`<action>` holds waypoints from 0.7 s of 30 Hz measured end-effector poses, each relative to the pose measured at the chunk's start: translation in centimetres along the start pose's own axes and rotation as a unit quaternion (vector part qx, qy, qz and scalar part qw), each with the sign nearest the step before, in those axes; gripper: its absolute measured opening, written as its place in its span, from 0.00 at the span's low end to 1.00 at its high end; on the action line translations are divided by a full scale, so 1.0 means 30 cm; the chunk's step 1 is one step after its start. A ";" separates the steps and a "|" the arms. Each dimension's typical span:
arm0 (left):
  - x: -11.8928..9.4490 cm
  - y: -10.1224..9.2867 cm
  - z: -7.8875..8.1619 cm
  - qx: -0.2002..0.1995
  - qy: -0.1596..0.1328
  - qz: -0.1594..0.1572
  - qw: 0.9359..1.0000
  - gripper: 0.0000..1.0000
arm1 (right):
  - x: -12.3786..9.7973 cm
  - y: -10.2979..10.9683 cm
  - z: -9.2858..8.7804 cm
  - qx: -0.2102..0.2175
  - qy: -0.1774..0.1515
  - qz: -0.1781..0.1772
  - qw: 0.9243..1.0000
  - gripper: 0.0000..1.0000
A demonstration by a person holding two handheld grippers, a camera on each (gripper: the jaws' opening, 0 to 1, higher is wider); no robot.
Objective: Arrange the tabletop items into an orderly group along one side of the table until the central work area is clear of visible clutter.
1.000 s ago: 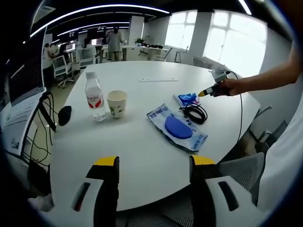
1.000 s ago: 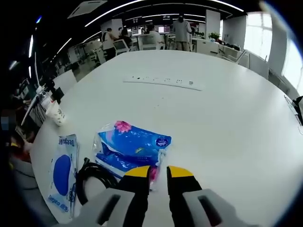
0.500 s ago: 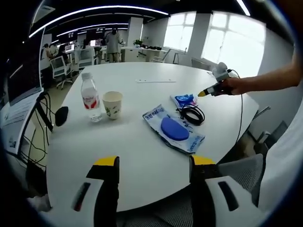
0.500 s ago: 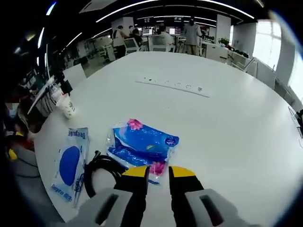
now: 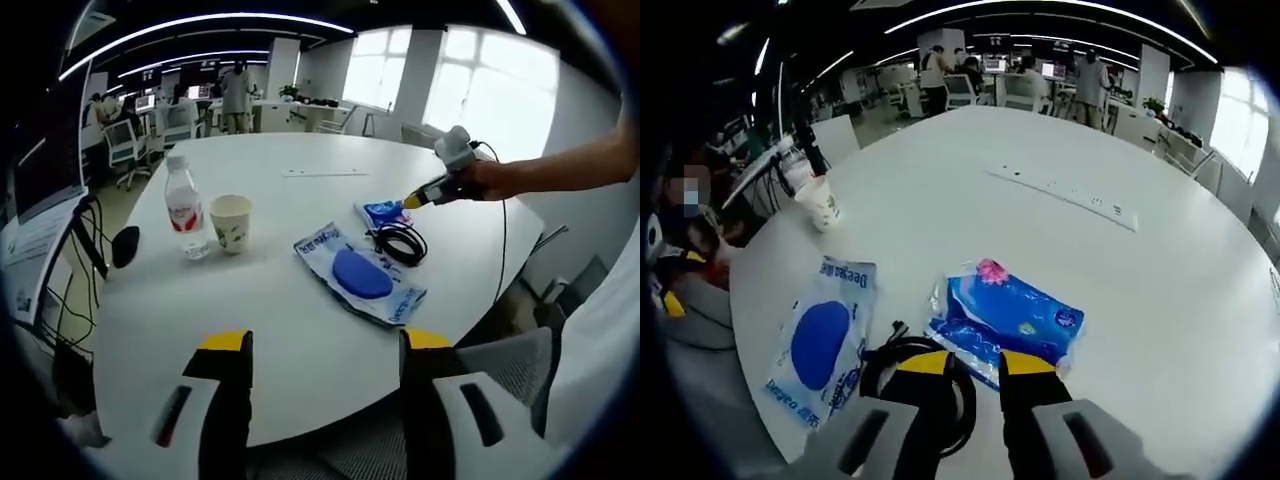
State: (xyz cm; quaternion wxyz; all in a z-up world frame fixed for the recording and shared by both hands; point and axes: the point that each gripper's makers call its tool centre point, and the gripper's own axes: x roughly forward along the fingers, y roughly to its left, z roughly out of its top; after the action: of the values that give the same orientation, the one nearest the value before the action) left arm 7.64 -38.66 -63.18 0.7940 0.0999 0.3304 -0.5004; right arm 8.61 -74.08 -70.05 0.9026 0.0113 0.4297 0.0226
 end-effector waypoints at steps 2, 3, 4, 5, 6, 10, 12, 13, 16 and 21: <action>-0.004 -0.009 0.000 0.001 0.000 0.000 1.000 0.59 | 0.012 0.034 0.008 -0.020 0.006 0.015 1.000 0.16; -0.004 -0.008 0.001 0.001 -0.001 0.000 1.000 0.59 | 0.019 0.052 0.012 -0.026 0.007 0.021 0.999 0.16; -0.005 -0.006 0.001 0.000 -0.002 0.000 1.000 0.59 | 0.031 0.065 0.021 -0.032 0.009 0.028 0.999 0.16; -0.007 -0.004 0.000 -0.001 -0.003 0.001 1.000 0.59 | 0.047 0.091 0.029 -0.049 0.015 0.036 0.998 0.16; -0.009 -0.002 -0.001 -0.002 -0.003 0.002 1.000 0.59 | 0.042 0.110 0.023 -0.057 0.019 0.040 0.997 0.17; -0.013 0.000 -0.004 -0.002 -0.003 0.002 1.000 0.59 | 0.076 0.153 0.047 -0.079 0.026 0.056 0.995 0.17; -0.014 0.002 -0.005 -0.003 -0.003 0.003 1.000 0.59 | 0.083 0.176 0.050 -0.087 0.031 0.063 0.994 0.17; -0.014 0.002 -0.004 -0.003 -0.003 0.003 1.000 0.59 | 0.088 0.184 0.051 -0.092 0.033 0.065 0.993 0.17; -0.015 0.008 -0.001 0.000 -0.002 0.003 1.000 0.59 | 0.101 0.212 0.054 -0.104 0.041 0.074 0.991 0.18; -0.010 0.030 0.012 0.004 -0.003 0.003 1.000 0.60 | 0.149 0.252 0.066 -0.134 0.054 0.092 0.985 0.19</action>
State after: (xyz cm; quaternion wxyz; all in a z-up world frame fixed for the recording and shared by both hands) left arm 8.48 -38.20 -62.88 0.7959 0.1025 0.3261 -0.4997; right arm 12.72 -66.30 -71.98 0.8656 -0.0713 0.4678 0.1636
